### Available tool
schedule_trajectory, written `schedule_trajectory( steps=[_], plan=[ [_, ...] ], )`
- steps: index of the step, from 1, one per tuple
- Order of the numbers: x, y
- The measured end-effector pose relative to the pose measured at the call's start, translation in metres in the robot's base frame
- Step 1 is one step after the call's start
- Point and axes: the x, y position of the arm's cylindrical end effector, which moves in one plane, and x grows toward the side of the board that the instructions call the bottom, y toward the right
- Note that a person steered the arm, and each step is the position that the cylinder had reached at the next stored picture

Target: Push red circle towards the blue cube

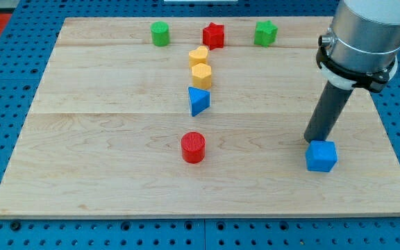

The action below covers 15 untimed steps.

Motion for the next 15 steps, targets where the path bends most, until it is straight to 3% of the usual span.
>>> schedule_trajectory(
  steps=[2, 4, 6, 9, 11, 12, 13, 14, 15],
  plan=[
    [-0.019, -0.137],
    [0.021, -0.198],
    [0.031, -0.275],
    [0.064, -0.134],
    [0.106, -0.125],
    [0.096, -0.091],
    [0.072, -0.087],
    [0.079, -0.128],
    [0.058, -0.213]
  ],
)
